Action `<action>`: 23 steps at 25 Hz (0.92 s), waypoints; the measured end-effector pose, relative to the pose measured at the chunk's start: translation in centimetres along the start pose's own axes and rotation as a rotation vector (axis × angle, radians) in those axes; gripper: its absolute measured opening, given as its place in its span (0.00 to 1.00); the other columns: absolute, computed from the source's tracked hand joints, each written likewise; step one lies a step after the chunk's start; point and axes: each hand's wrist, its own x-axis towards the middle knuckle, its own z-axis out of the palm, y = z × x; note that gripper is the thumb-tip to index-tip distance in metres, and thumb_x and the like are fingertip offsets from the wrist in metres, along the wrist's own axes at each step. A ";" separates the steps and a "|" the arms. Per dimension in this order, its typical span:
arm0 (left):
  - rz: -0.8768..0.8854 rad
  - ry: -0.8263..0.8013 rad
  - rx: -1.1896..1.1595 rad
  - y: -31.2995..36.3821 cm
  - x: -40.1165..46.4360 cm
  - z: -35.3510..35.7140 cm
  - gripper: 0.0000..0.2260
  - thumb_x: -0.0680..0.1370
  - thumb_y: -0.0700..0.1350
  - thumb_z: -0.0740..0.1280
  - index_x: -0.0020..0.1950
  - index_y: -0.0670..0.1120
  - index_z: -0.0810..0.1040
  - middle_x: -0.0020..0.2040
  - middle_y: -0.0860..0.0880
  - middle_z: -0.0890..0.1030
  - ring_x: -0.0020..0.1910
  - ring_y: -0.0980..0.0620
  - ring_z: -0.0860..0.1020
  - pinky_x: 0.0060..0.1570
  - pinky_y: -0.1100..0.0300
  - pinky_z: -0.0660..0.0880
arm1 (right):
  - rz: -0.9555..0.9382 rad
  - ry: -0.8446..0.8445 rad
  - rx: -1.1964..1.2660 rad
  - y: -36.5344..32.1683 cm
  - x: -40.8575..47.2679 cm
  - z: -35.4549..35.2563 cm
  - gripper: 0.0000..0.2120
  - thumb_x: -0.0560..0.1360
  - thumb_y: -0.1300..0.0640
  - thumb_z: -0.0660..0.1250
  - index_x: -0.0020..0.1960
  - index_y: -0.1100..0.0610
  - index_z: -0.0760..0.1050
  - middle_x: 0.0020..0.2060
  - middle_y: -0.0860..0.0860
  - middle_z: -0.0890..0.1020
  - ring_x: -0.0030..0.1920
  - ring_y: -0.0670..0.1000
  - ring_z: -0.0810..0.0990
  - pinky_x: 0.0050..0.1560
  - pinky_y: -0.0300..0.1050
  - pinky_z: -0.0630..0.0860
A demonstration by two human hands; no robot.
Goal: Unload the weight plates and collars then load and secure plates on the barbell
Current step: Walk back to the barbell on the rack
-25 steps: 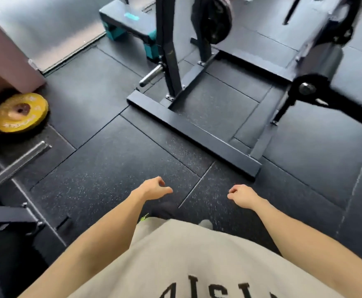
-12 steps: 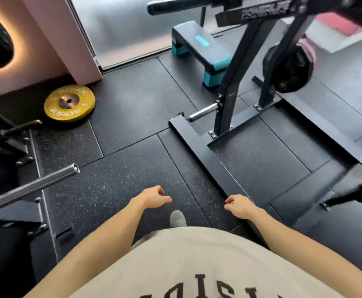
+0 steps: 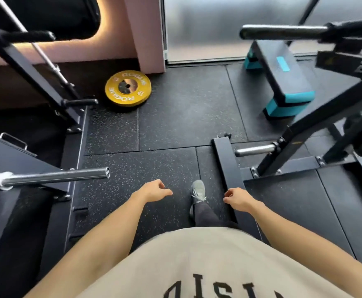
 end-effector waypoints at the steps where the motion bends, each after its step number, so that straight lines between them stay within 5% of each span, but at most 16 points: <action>1: -0.022 0.013 -0.034 0.3 0.8 -1.0 0.26 0.77 0.61 0.66 0.70 0.48 0.69 0.67 0.47 0.75 0.61 0.48 0.73 0.57 0.54 0.68 | -0.027 -0.011 -0.029 -1.0 1.8 -1.5 0.13 0.75 0.49 0.65 0.57 0.52 0.78 0.55 0.51 0.82 0.58 0.55 0.78 0.62 0.49 0.74; 6: -0.164 0.104 -0.256 2.0 3.8 -5.8 0.25 0.76 0.61 0.67 0.69 0.49 0.70 0.66 0.47 0.76 0.62 0.47 0.75 0.57 0.53 0.68 | -0.187 -0.077 -0.227 -6.9 10.4 -10.2 0.10 0.76 0.50 0.64 0.52 0.54 0.78 0.53 0.53 0.82 0.55 0.57 0.79 0.57 0.48 0.75; 9: -0.254 0.194 -0.412 2.1 4.1 -7.6 0.26 0.76 0.60 0.67 0.69 0.49 0.71 0.67 0.47 0.75 0.64 0.47 0.74 0.57 0.55 0.68 | -0.278 -0.113 -0.379 -11.5 15.0 -14.1 0.07 0.75 0.53 0.63 0.41 0.53 0.76 0.52 0.55 0.83 0.55 0.57 0.80 0.51 0.45 0.74; 15: -0.459 0.305 -0.663 -0.9 3.6 -8.9 0.23 0.74 0.61 0.68 0.64 0.50 0.73 0.66 0.47 0.75 0.57 0.47 0.73 0.57 0.54 0.69 | -0.514 -0.257 -0.650 -23.7 19.1 -15.7 0.14 0.77 0.55 0.61 0.59 0.57 0.80 0.60 0.54 0.81 0.60 0.56 0.79 0.59 0.45 0.75; 19: -0.504 0.349 -0.758 -3.1 4.0 -9.5 0.22 0.73 0.62 0.68 0.62 0.51 0.74 0.64 0.48 0.76 0.57 0.49 0.74 0.53 0.56 0.69 | -0.569 -0.268 -0.798 -29.1 20.0 -14.0 0.14 0.71 0.50 0.60 0.50 0.54 0.79 0.55 0.54 0.82 0.57 0.56 0.80 0.55 0.46 0.75; 23: -0.531 0.363 -0.851 -5.2 4.1 -10.1 0.21 0.74 0.61 0.67 0.61 0.51 0.73 0.58 0.50 0.76 0.57 0.49 0.75 0.53 0.57 0.69 | -0.656 -0.275 -0.858 -34.2 21.3 -13.1 0.14 0.76 0.52 0.62 0.58 0.54 0.80 0.59 0.51 0.81 0.60 0.54 0.79 0.57 0.45 0.76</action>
